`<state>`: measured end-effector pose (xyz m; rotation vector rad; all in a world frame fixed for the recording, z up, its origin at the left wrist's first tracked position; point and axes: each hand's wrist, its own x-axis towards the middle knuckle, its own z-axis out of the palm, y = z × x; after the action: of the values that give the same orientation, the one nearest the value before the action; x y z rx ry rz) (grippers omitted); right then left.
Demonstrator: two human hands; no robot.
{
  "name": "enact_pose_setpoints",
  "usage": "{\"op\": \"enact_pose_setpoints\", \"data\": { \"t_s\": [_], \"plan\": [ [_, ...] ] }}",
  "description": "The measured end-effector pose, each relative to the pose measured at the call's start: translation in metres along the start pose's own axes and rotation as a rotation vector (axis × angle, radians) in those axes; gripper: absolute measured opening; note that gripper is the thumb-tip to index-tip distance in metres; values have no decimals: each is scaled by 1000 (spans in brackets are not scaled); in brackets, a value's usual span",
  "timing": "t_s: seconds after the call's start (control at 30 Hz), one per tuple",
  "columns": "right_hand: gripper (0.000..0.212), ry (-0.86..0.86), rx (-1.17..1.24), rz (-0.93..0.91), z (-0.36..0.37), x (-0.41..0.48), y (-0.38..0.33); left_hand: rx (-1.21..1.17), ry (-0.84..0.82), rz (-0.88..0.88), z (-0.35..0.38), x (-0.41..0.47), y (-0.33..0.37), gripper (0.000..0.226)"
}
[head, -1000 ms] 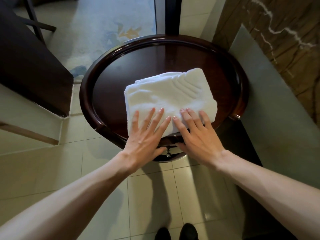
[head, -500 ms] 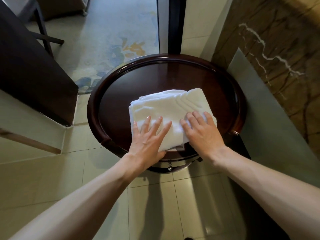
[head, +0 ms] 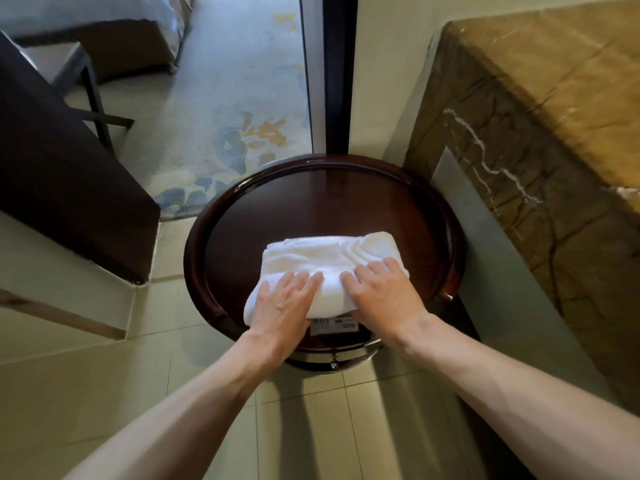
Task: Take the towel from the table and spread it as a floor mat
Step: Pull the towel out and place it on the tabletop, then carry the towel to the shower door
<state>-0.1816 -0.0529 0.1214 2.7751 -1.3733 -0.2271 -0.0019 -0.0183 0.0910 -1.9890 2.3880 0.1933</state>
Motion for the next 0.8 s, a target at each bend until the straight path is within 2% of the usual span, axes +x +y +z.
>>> {"op": "enact_pose_setpoints", "data": {
  "t_s": [0.13, 0.27, 0.5, 0.8],
  "plan": [
    [27, 17, 26, 19, -41, 2, 3, -80, 41, -25, -43, 0, 0, 57],
    [28, 40, 33, 29, -92, -1, 13, -66, 51, 12, -98, 3, 1, 61],
    [39, 120, -4, -16, -192, -9, 26, -27, 119, 7, -199, -7, 4, 57],
    [43, 290, -37, -66, -336, -19, 24, -18, 286, 2, -343, -29, -4, 60]
  ]
}}
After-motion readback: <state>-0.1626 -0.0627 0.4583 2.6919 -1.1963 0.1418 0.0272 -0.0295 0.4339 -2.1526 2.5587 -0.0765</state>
